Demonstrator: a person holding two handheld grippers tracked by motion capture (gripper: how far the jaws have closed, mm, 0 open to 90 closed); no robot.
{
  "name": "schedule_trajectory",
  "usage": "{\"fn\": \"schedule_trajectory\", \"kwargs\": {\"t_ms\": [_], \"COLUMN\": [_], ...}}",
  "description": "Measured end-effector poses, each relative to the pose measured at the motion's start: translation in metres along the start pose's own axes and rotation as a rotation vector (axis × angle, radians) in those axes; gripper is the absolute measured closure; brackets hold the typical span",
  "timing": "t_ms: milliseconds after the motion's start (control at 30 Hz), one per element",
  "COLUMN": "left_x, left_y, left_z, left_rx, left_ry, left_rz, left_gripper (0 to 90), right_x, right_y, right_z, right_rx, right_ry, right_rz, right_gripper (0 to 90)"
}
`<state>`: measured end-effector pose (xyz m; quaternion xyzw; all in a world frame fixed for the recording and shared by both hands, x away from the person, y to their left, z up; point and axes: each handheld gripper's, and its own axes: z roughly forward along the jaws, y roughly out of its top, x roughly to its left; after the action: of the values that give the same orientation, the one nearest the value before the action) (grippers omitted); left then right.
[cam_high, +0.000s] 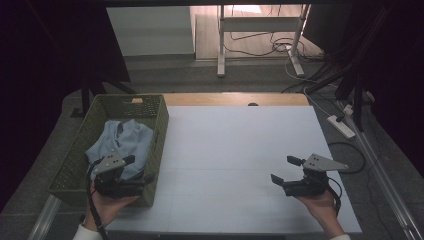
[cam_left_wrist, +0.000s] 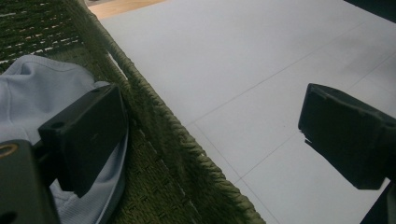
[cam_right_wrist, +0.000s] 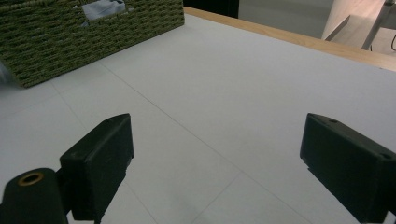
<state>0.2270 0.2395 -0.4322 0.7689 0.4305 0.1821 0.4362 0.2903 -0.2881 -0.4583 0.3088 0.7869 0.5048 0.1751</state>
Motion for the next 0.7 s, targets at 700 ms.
{"fn": "schedule_trajectory", "kwargs": {"t_ms": [700], "left_x": [-0.002], "left_y": [0.0026], "left_z": [0.0012], "left_rx": [-0.008], "left_ry": [-0.019], "left_rz": [0.003], "left_gripper": [7.5], "right_x": [-0.0015], "right_y": [-0.0015], "right_z": [0.0004], "right_rx": [0.007], "right_ry": [-0.011], "right_rz": [-0.006], "right_gripper": [10.1]}}
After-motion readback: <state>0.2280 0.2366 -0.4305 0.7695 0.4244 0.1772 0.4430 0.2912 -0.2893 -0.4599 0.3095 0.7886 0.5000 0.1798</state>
